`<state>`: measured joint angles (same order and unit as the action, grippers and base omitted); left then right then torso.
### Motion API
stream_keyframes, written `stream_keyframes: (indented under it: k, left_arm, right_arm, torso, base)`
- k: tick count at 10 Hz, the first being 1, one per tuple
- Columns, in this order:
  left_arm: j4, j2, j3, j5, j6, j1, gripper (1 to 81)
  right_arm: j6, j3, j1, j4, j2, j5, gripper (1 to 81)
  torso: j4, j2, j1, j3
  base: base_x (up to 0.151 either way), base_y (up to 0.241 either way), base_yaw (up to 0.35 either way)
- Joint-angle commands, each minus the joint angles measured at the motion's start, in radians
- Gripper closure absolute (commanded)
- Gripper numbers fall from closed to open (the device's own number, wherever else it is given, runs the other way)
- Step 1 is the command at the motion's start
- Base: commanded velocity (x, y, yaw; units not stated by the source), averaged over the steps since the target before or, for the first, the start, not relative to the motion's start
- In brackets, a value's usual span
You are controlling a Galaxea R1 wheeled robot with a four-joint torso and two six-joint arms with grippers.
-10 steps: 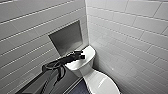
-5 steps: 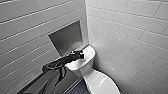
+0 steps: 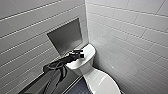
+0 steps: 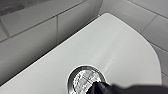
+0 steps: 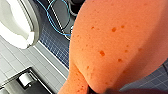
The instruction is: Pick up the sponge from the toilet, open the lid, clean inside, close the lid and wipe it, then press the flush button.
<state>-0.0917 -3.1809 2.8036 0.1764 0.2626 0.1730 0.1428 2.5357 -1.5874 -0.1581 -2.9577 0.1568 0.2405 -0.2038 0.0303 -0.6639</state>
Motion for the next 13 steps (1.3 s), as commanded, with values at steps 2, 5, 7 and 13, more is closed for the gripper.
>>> stream_keyframes:
  k: [2, 5, 7, 13]
  left_arm:
    - [-0.045, -0.041, 0.065, -0.021, -0.008, -0.181, 81.1]
    - [-0.103, -0.048, 0.1, -0.032, -0.006, -0.117, 81.1]
    - [-0.105, -0.048, 0.096, -0.063, -0.008, -0.077, 81.1]
    - [-0.1, -0.048, 0.1, -0.072, 0.001, -0.141, 81.1]
  right_arm:
    - [-0.002, -0.02, -0.047, -0.017, -0.014, -0.076, 81.1]
    - [-0.003, -0.022, -0.049, -0.018, -0.025, -0.077, 81.1]
    - [-0.003, -0.022, -0.046, -0.024, -0.034, -0.077, 81.1]
    - [-0.003, -0.022, -0.043, -0.026, -0.036, -0.077, 81.1]
  torso:
    - [0.0, 0.0, 0.0, 0.0]
    - [0.0, 0.0, 0.0, 0.0]
    - [0.0, 0.0, 0.0, 0.0]
    - [0.0, 0.0, 0.0, 0.0]
  base:
    - [0.0, 0.0, 0.0]
    - [0.0, 0.0, 0.0]
    - [0.0, 0.0, 0.0]
    - [0.0, 0.0, 0.0]
